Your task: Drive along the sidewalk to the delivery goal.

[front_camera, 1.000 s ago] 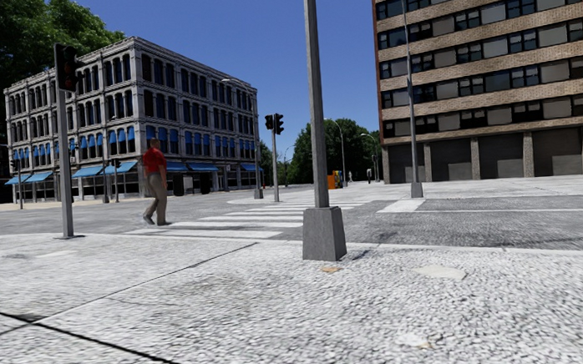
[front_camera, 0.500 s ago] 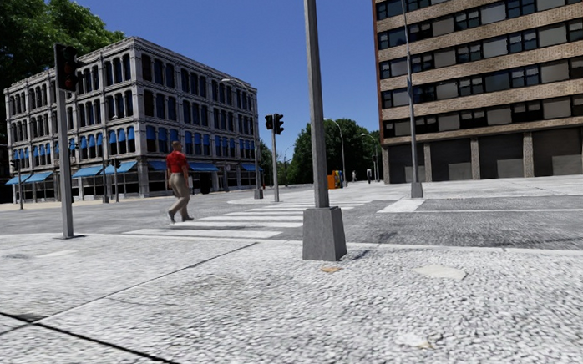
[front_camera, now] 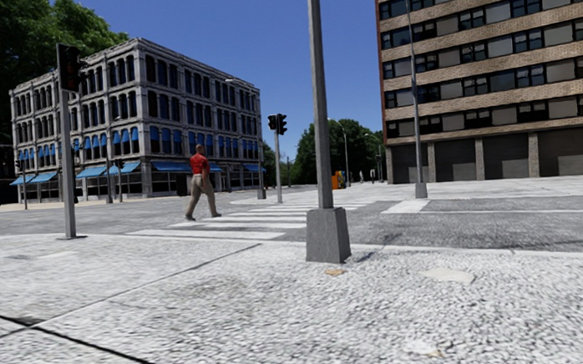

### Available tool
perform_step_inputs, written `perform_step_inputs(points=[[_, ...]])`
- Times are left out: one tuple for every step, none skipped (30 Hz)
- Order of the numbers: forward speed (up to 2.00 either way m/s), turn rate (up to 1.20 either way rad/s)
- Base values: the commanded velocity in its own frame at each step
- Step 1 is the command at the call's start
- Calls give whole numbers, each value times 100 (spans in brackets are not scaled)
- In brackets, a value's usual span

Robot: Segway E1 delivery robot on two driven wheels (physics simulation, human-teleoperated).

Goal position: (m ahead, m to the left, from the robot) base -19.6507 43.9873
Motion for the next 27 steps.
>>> perform_step_inputs(points=[[96, 35], [96, 35], [97, 38], [102, 38], [105, 39], [105, 39], [108, 39], [109, 39], [110, 39], [110, 39], [110, 39], [112, 39], [113, 39], [119, 39], [126, 39], [126, 39], [128, 41], [129, 45], [129, 46], [129, 46], [129, 47], [130, 48], [130, 52], [131, 57], [131, 57], [131, 58], [131, 59]])
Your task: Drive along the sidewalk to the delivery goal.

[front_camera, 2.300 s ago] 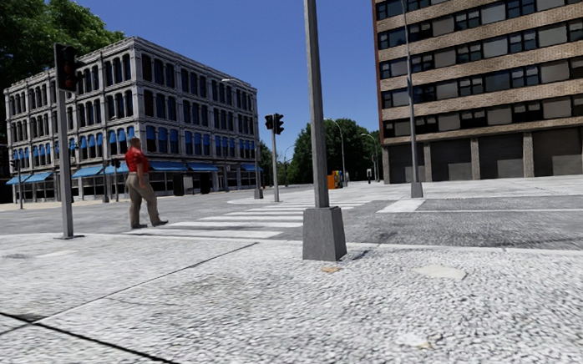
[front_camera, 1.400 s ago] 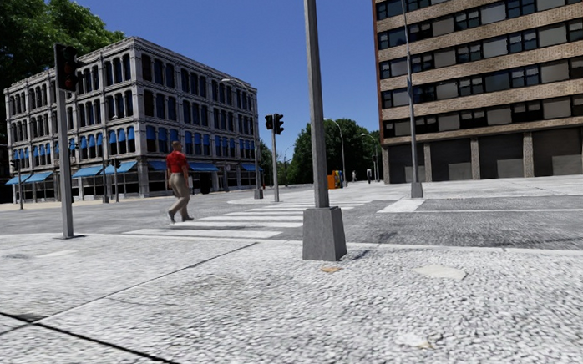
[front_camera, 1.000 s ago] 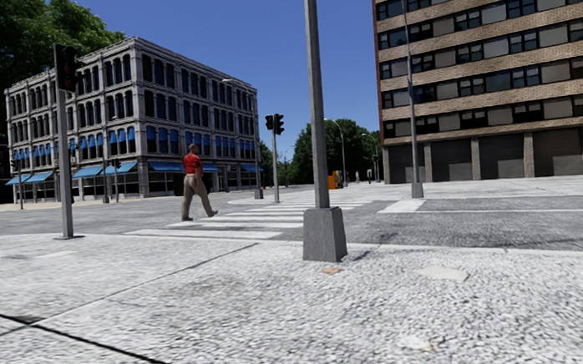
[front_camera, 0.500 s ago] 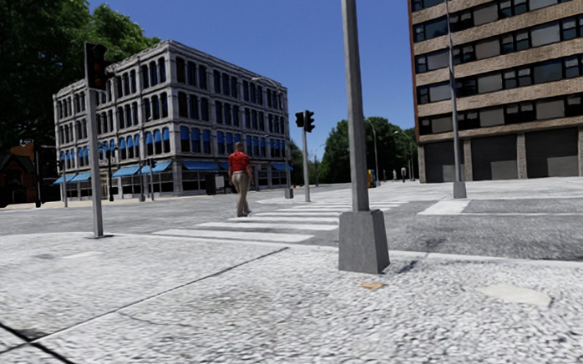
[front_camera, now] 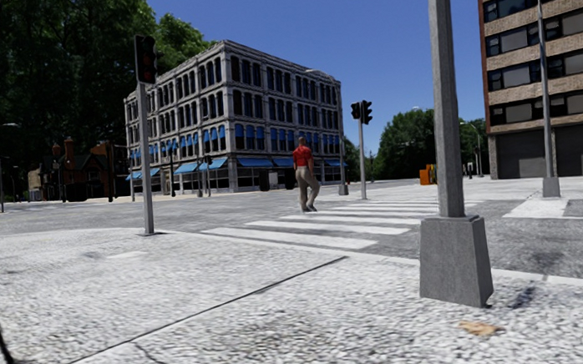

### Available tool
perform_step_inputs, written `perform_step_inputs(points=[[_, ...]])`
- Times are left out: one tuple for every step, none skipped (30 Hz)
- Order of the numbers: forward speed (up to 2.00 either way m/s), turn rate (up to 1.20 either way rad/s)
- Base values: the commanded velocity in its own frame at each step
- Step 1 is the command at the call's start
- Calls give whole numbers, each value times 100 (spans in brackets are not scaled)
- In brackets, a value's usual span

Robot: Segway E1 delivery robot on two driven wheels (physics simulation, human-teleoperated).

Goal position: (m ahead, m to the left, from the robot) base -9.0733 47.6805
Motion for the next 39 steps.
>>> perform_step_inputs(points=[[131, 59], [132, 59], [132, 59], [133, 59], [133, 59], [134, 59], [134, 59], [136, 59], [137, 59], [137, 59], [137, 59], [137, 59], [138, 59], [138, 59], [139, 59], [139, 59], [140, 59], [142, 59], [146, 59], [152, 59], [152, 59], [154, 59], [156, 60], [157, 60], [157, 60], [157, 61], [158, 62], [158, 63], [158, 63], [161, 63], [163, 64], [165, 64], [168, 65], [168, 65], [170, 66], [172, 67], [174, 67], [174, 67], [174, 67]])
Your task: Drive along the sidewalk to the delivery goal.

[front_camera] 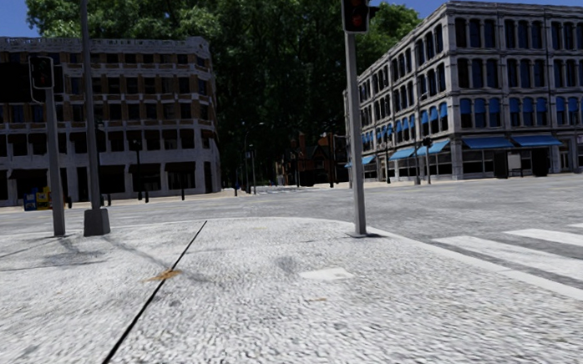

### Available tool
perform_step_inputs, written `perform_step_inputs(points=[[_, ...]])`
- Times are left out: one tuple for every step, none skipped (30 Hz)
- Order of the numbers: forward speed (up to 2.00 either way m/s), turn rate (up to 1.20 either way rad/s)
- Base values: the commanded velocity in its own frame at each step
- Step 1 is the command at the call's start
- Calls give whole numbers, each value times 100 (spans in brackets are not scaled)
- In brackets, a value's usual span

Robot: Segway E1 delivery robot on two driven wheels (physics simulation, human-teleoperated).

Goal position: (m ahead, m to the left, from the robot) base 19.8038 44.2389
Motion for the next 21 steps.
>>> perform_step_inputs(points=[[175, 67], [176, 68], [177, 68], [177, 68], [177, 74], [179, 78], [183, 80], [185, 80], [185, 80], [186, 80], [187, 80], [189, 80], [189, 80], [200, 80], [200, 80], [200, 80], [200, 80], [200, 80], [200, 80], [200, 80], [200, 80]])
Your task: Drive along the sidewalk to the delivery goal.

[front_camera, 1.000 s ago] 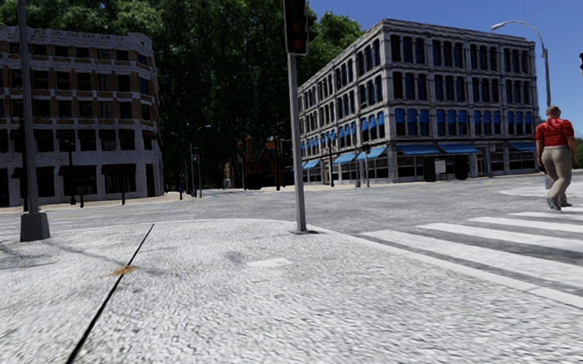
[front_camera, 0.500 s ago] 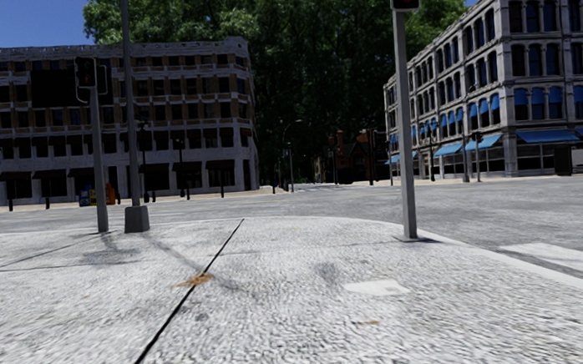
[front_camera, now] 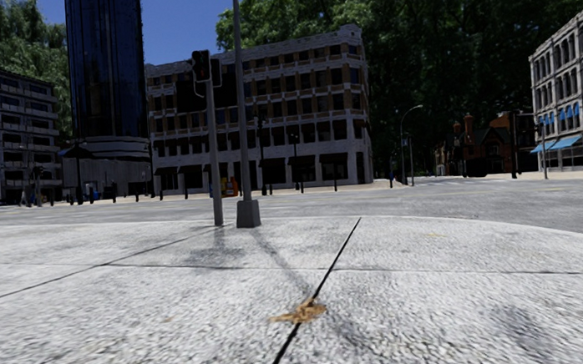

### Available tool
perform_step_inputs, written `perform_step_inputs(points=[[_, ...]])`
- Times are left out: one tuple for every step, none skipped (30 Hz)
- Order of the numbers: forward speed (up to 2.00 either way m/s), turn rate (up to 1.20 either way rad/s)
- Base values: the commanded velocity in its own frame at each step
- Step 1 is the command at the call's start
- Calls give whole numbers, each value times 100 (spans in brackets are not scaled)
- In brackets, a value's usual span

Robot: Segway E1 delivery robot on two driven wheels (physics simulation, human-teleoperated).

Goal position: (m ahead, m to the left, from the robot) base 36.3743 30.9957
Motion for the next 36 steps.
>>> perform_step_inputs(points=[[200, 80], [200, 80], [200, 80], [200, 80], [200, 80], [200, 80], [200, 80], [200, 80], [200, 80], [200, 80], [200, 80], [200, 80], [200, 80], [200, 80], [200, 80], [200, 80], [200, 80], [200, 80], [200, 80], [200, 80], [200, 80], [200, 80], [200, 80], [200, 80], [200, 80], [200, 80], [200, 80], [200, 80], [200, 80], [200, 80], [200, 80], [200, 80], [200, 79], [200, 70], [200, 55], [200, 5]])
